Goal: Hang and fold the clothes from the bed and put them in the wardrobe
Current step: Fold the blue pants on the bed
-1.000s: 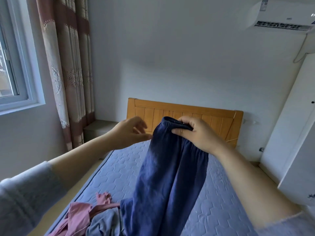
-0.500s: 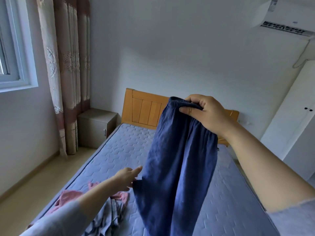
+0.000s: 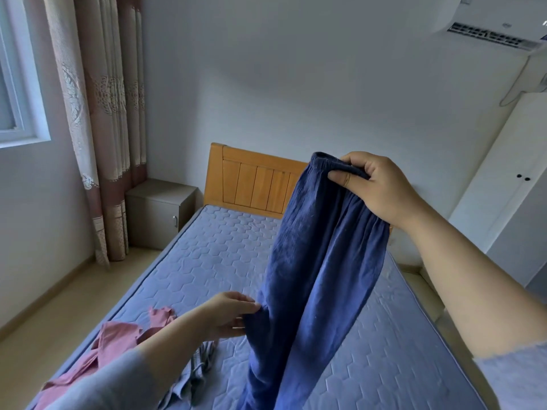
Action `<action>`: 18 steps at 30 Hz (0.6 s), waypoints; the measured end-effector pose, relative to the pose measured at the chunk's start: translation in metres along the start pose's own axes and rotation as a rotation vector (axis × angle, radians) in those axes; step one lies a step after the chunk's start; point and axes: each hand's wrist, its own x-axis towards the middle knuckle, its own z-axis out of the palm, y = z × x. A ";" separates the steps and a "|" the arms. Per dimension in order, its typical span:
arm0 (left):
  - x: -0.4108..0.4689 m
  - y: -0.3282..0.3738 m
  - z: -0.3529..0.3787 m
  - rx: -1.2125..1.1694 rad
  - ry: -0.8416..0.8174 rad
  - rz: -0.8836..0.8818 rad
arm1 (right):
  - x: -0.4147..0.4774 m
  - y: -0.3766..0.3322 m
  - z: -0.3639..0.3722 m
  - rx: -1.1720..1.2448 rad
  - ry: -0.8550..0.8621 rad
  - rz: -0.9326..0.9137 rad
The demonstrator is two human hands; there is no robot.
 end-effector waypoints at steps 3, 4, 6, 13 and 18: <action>-0.001 0.003 -0.005 -0.196 0.117 0.117 | -0.004 0.011 -0.005 -0.038 0.016 0.022; -0.004 0.006 -0.010 -0.220 0.154 0.146 | -0.006 0.017 -0.008 -0.055 0.035 0.041; -0.010 0.011 -0.027 -0.232 0.212 0.190 | -0.014 0.031 -0.016 -0.068 0.081 0.092; -0.020 0.035 -0.057 0.589 0.547 0.415 | -0.047 0.081 -0.024 -0.089 0.125 0.259; -0.028 0.038 -0.069 0.631 0.686 0.470 | -0.076 0.106 -0.015 -0.090 0.129 0.317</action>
